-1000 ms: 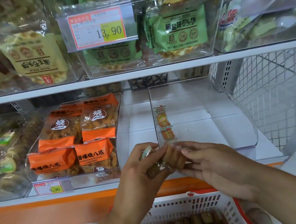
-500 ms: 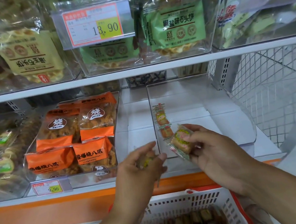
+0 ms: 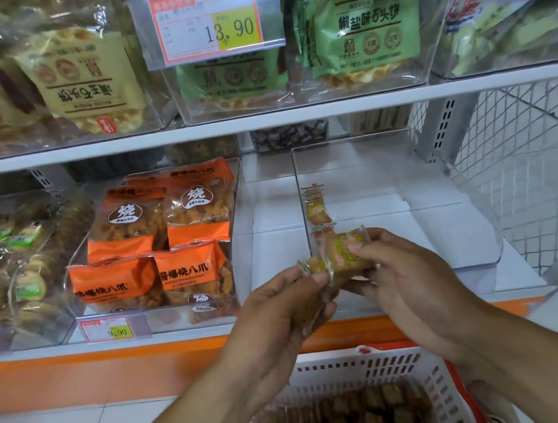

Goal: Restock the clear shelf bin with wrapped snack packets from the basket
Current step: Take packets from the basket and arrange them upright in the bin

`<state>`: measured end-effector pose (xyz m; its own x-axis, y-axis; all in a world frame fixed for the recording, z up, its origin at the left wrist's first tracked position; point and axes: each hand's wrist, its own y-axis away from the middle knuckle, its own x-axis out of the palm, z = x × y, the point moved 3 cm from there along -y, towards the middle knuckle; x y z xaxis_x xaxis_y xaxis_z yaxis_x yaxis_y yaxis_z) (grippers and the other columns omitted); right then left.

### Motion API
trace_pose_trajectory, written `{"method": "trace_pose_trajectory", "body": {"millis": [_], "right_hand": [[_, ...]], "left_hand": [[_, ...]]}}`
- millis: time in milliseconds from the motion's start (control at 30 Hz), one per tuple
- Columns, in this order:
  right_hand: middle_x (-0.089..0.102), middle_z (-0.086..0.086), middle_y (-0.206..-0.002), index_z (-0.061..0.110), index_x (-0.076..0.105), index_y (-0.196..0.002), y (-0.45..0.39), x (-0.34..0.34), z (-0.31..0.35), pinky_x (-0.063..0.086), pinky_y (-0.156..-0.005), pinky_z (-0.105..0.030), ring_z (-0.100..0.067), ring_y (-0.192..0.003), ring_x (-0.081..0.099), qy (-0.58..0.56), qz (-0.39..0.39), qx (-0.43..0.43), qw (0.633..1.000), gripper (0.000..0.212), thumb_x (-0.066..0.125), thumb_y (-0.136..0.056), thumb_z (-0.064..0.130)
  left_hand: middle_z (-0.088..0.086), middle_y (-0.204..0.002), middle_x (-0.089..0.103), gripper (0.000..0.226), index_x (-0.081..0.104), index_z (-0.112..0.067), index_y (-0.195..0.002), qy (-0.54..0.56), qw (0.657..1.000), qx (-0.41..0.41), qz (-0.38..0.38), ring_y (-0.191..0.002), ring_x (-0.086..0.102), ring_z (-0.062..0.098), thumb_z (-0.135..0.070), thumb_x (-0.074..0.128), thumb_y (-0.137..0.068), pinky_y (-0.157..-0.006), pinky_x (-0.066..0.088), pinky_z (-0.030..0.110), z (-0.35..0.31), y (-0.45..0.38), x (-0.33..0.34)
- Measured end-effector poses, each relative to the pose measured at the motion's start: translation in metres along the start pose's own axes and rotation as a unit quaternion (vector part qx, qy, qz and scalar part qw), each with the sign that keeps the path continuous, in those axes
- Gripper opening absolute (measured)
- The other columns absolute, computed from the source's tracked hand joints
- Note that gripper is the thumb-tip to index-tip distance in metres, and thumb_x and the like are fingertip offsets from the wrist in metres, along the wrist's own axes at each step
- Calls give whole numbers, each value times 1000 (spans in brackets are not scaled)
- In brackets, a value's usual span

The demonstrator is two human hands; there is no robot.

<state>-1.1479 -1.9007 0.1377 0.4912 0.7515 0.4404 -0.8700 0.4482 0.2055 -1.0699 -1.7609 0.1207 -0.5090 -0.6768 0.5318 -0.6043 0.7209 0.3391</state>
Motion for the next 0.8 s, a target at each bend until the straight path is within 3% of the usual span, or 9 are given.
{"method": "trace_pose_trajectory", "body": {"millis": [233,333,400,533,667,800], "right_hand": [[75,-13,-99,17,72,-79,-7,-12,13,60,-79,-38,-22,-93,74,60,9,23,998,10,76,-72,21],[75,-16,-105,13,69,-95,-9,-15,10,60,-81,-38,-25,-95,74,101,25,42,994,14,75,-82,10],[75,-15,-108,15,67,-110,-7,-14,11,61,-79,-35,-26,-95,75,147,47,40,987,28,72,-86,3],[72,-3,-115,43,63,-130,-3,-13,18,61,-81,-35,-26,-99,74,263,130,40,955,58,78,-84,11],[71,-7,-119,30,67,-127,-1,-14,16,59,-93,-40,-24,-104,73,290,135,58,945,49,79,-83,12],[73,-20,-114,6,63,-122,0,-15,16,62,-82,-37,-31,-97,74,121,115,131,977,52,76,-72,8]], "left_hand": [[16,-108,76,35,80,-4,-100,26,1000,-1,-18,-92,74,19,-16,82,-67,-68,60,24,-5,-3,-5],[14,-111,76,41,79,-5,-104,10,1000,8,-16,-91,74,16,-19,84,-66,-69,60,24,-5,-2,-6],[14,-111,76,43,79,-5,-104,8,1000,8,-24,-90,74,15,-23,85,-65,-67,59,23,-5,-1,-7],[13,-108,77,43,79,-8,-105,-10,999,0,-30,-89,75,14,-33,82,-71,-64,59,23,-6,0,-8],[14,-110,76,44,79,-7,-106,-17,1000,-7,-12,-92,75,16,-35,82,-72,-66,59,23,-8,0,-8],[16,-110,75,52,79,-11,-110,-35,999,10,9,-85,73,17,-18,88,-59,-67,59,22,-13,-3,-8]]}}
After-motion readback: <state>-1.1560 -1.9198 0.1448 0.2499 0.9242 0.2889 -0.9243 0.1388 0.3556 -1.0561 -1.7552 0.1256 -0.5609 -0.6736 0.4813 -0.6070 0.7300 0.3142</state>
